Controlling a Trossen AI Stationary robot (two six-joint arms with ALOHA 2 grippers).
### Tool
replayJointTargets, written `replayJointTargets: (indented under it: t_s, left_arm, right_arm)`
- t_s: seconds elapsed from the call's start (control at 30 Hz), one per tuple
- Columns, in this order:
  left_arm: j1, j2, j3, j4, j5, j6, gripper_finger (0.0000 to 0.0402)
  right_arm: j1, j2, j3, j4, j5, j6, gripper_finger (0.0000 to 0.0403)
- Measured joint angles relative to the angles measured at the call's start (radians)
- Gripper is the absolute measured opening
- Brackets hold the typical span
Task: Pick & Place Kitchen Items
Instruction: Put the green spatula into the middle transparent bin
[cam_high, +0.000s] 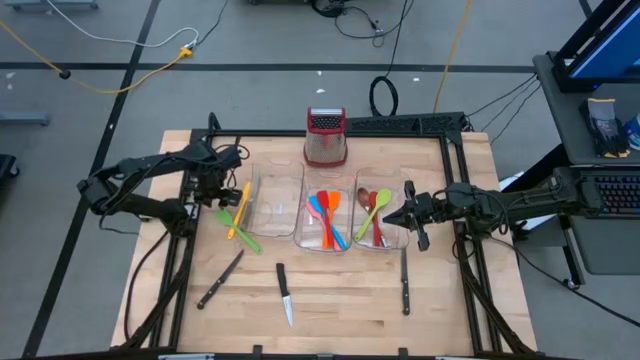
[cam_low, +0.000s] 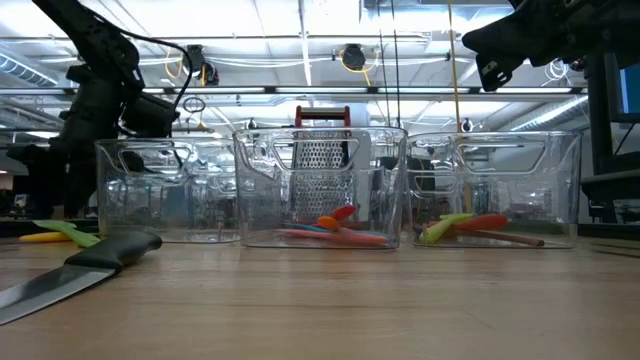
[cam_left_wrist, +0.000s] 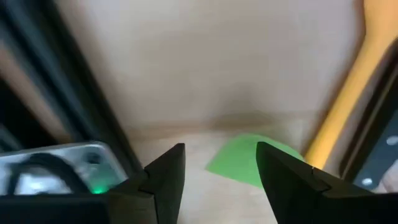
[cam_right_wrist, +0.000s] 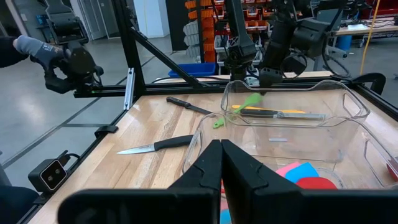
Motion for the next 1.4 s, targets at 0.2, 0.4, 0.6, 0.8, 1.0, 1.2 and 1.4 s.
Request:
replayJointTargets:
  t_s: [0.2,0.4,0.6,0.8,1.0,1.2,1.4]
  left_arm:
    - [0.0,0.0,-0.058,0.074,0.036,0.002,0.0192]
    - [0.0,0.0,-0.065,0.086,0.037,-0.001,0.0197]
    - [0.0,0.0,-0.065,0.087,0.07,-0.004,0.0198]
    - [0.0,0.0,-0.065,0.085,0.106,-0.01,0.0183]
    - [0.0,0.0,-0.065,0.08,0.106,-0.031,0.0168]
    - [0.0,0.0,-0.065,0.077,0.106,-0.035,0.0157]
    - [0.0,0.0,-0.065,0.077,0.107,-0.04,0.0157]
  right_arm:
    - [0.0,0.0,0.0,0.0,0.0,0.0,0.0]
    - [0.0,0.0,0.0,0.004,0.0,0.0,0.0]
    - [0.0,0.0,0.0,0.016,0.0,0.004,0.0]
    - [0.0,0.0,0.0,0.016,0.0,0.026,0.0]
    - [0.0,0.0,0.0,0.016,0.0,0.026,0.0]
    - [0.0,0.0,0.0,0.016,0.0,0.026,0.0]
    - [0.0,0.0,0.0,0.016,0.0,0.026,0.0]
